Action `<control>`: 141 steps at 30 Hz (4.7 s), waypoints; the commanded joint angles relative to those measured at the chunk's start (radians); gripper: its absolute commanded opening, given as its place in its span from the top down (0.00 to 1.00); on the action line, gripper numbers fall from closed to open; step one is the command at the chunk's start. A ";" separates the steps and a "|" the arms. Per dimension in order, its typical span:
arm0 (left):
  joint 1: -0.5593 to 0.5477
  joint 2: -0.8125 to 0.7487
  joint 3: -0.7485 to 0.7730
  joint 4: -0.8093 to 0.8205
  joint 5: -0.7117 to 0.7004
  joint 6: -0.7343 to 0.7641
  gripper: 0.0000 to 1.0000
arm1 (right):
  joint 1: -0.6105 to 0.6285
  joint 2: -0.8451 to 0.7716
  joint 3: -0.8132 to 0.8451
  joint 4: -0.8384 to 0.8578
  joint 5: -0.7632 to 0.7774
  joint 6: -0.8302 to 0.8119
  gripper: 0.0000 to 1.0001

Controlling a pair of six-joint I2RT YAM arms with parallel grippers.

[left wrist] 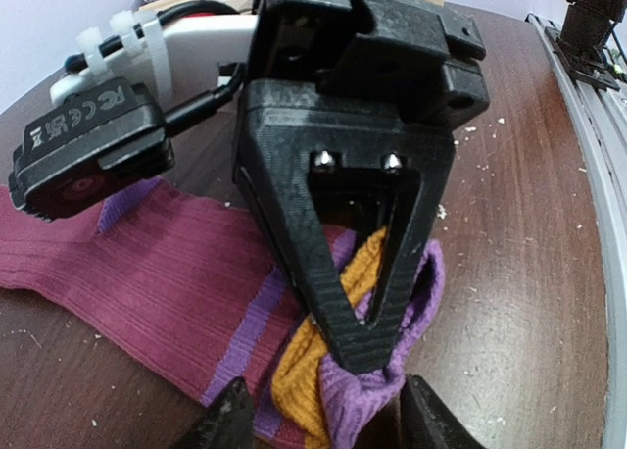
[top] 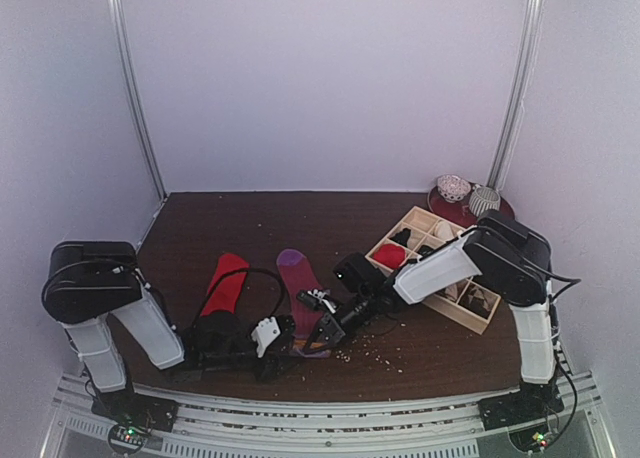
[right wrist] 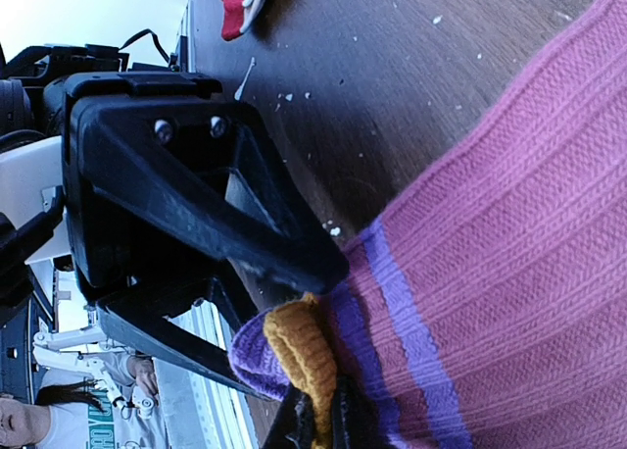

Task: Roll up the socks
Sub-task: Roll a pair of socks at the center of the board.

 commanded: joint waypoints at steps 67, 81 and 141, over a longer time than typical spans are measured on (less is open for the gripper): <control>-0.103 -0.430 -0.070 -0.308 -0.193 -0.116 0.57 | 0.004 -0.125 -0.208 -0.033 0.268 -0.111 0.91; -0.167 -0.119 -0.012 0.062 -0.299 0.197 0.52 | -0.006 -0.084 -0.162 -0.121 0.208 -0.020 0.89; -0.167 -0.118 -0.002 -0.072 -0.223 0.238 0.53 | -0.023 -0.079 -0.150 -0.182 0.186 -0.068 0.86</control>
